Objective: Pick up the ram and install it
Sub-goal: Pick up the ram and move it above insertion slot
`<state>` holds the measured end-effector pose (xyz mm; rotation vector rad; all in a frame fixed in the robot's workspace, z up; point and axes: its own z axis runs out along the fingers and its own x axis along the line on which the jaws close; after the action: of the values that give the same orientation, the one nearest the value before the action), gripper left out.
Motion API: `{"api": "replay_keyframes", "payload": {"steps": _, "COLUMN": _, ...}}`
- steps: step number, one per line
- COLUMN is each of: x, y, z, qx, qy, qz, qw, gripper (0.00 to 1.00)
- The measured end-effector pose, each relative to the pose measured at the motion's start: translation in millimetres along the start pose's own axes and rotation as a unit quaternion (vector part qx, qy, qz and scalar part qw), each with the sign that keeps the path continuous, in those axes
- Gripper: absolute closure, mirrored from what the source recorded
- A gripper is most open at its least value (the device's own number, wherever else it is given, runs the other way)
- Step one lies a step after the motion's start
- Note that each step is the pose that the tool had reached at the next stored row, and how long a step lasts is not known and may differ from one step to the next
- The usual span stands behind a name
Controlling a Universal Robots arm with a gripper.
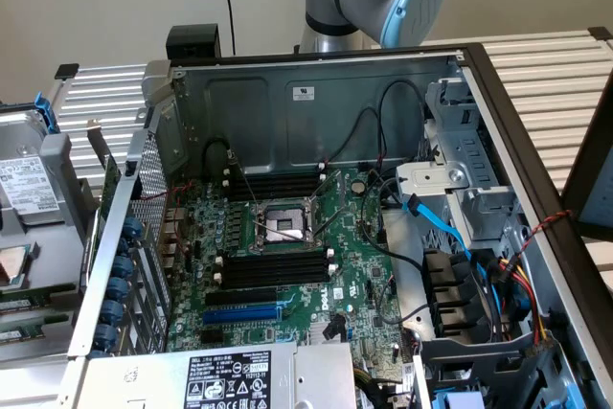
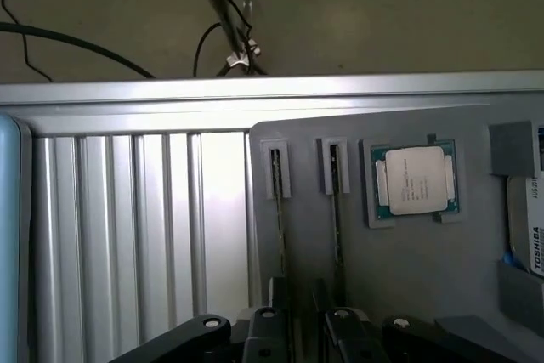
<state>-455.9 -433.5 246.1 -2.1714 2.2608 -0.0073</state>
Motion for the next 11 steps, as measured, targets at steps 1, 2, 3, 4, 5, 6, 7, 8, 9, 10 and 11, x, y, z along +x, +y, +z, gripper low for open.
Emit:
{"api": "replay_keyframes", "payload": {"steps": 1, "x": 0.0, "y": 0.0, "z": 1.7, "qx": 0.0, "qy": 0.0, "qz": 0.0, "qw": 1.0, "gripper": 0.76}}
{"api": "replay_keyframes", "payload": {"steps": 2, "x": 0.0, "y": 0.1, "z": 3.4, "qx": 0.0, "qy": 0.0, "qz": 0.0, "qw": 1.0, "gripper": 0.76}}
{"api": "replay_keyframes", "payload": {"steps": 3, "x": 0.1, "y": 0.1, "z": 5.4, "qx": 0.0, "qy": 0.0, "qz": 0.0, "qw": 1.0, "gripper": 0.76}}
{"api": "replay_keyframes", "payload": {"steps": 4, "x": 0.1, "y": 0.1, "z": 7.2, "qx": 0.0001, "qy": 0.0, "qz": 0.0, "qw": 1.0, "gripper": 0.76}}
{"api": "replay_keyframes", "payload": {"steps": 5, "x": 0.3, "y": 0.1, "z": 9.1, "qx": 0.0, "qy": 0.0, "qz": 0.0, "qw": 1.0, "gripper": 0.76}}
{"api": "replay_keyframes", "payload": {"steps": 6, "x": 0.3, "y": 0.1, "z": 10.8, "qx": 0.0, "qy": 0.0, "qz": 0.0, "qw": 1.0, "gripper": 0.76}}
{"api": "replay_keyframes", "payload": {"steps": 7, "x": 0.4, "y": 0.1, "z": 12.6, "qx": 0.0, "qy": 0.0, "qz": 0.0, "qw": 1.0, "gripper": 0.76}}
{"api": "replay_keyframes", "payload": {"steps": 8, "x": 0.4, "y": 0.1, "z": 14.5, "qx": 0.0, "qy": 0.0, "qz": -0.001, "qw": 1.0, "gripper": 0.76}}
{"api": "replay_keyframes", "payload": {"steps": 9, "x": 0.4, "y": 0.1, "z": 16.2, "qx": 0.0, "qy": 0.0, "qz": -0.001, "qw": 1.0, "gripper": 0.76}}
{"api": "replay_keyframes", "payload": {"steps": 10, "x": 0.4, "y": 0.1, "z": 18.1, "qx": -0.0001, "qy": 0.0001, "qz": -0.001, "qw": 1.0, "gripper": 0.76}}
{"api": "replay_keyframes", "payload": {"steps": 11, "x": 0.4, "y": 0.2, "z": 19.8, "qx": -0.0001, "qy": 0.0003, "qz": -0.001, "qw": 1.0, "gripper": 0.76}}
